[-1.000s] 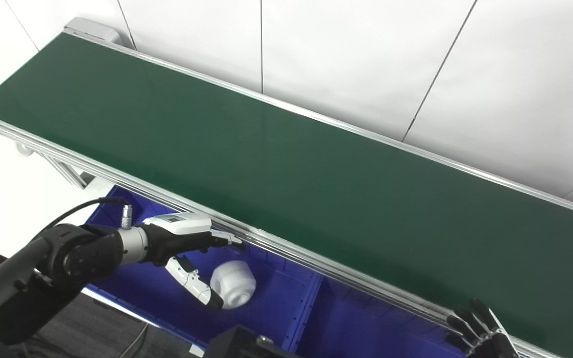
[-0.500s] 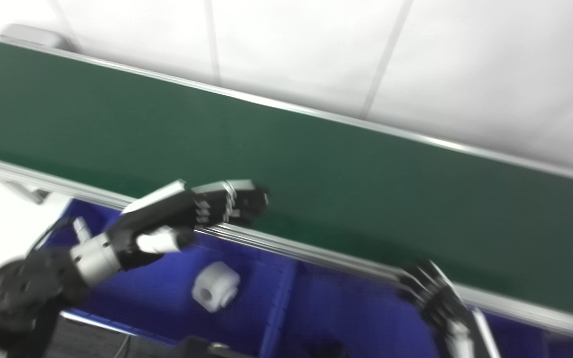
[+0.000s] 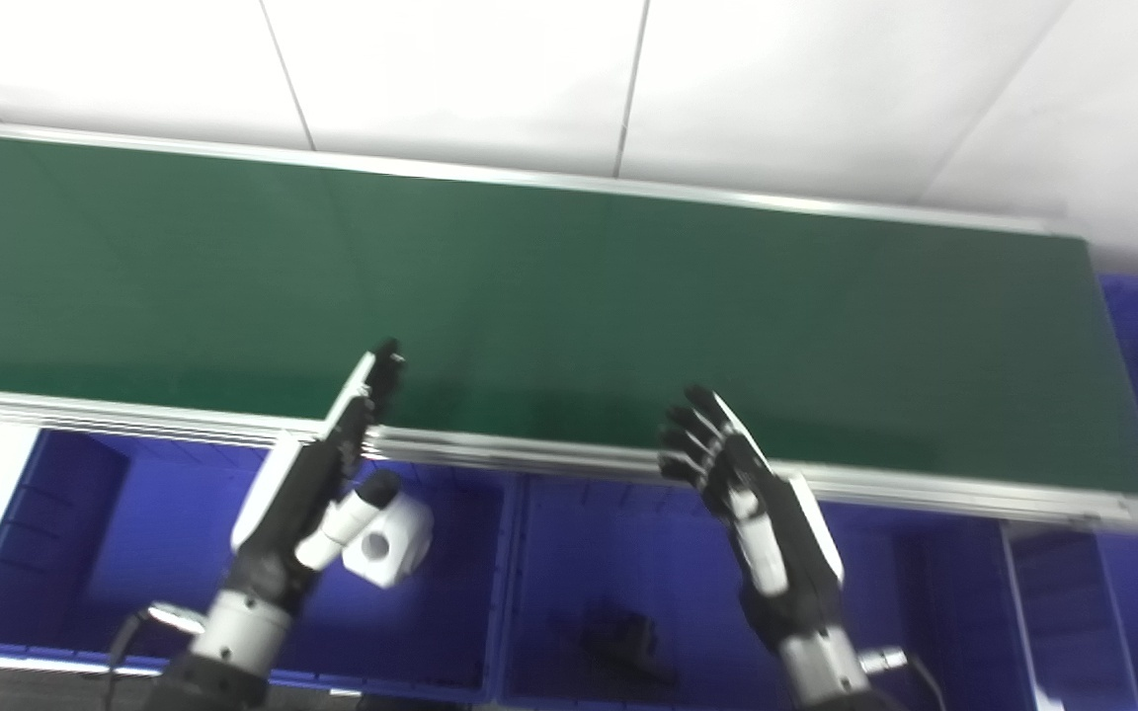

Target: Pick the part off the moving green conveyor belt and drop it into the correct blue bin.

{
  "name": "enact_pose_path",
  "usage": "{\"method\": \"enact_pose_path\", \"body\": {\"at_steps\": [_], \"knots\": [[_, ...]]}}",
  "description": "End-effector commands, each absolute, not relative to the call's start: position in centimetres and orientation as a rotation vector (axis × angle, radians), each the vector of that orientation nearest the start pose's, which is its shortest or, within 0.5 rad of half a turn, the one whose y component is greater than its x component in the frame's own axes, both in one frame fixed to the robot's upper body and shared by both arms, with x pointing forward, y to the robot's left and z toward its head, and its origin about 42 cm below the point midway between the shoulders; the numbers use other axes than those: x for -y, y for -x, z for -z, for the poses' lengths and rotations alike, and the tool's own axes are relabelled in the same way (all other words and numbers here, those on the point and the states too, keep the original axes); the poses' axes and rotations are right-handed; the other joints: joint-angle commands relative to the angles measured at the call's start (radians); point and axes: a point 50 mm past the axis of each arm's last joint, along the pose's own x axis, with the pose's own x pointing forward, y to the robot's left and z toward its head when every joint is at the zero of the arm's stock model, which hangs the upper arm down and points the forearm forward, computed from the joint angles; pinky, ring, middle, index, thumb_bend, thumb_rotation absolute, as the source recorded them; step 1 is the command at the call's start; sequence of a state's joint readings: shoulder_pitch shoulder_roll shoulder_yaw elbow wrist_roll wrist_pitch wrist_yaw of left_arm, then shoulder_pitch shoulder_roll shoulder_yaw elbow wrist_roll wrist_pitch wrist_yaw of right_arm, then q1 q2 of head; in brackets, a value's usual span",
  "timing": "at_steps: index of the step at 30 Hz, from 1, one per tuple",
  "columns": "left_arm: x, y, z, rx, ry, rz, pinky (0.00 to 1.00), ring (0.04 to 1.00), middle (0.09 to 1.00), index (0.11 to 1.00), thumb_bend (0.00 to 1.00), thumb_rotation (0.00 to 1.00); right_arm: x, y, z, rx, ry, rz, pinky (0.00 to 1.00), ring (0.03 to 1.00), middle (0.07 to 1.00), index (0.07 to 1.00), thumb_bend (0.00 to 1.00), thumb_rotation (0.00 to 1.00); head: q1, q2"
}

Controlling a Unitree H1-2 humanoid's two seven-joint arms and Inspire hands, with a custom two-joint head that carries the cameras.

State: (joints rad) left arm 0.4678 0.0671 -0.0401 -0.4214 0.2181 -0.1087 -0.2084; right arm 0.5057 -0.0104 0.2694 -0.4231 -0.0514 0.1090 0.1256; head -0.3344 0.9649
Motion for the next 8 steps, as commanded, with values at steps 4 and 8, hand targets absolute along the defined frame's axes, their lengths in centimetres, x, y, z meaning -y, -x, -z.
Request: {"method": "enact_pose_path", "body": {"at_steps": [4, 8], "knots": [[-21.3, -13.4, -13.9, 0.185, -0.348, 0.157, 1.0, 1.0, 1.0, 1.0, 0.76, 0.97, 16.3, -12.0, -12.0, -0.114, -0.046, -0.23, 0.81, 0.884, 0.912, 0.933, 0.92, 0.94, 0.015, -0.006], [-20.9, -11.6, -16.1, 0.21, -0.334, 0.15, 1.0, 1.0, 1.0, 1.0, 0.79, 0.94, 16.8, -11.6, -12.0, -0.117, -0.036, -0.231, 0.81, 0.881, 0.911, 0.942, 0.94, 0.94, 0.034, -0.006]]}}
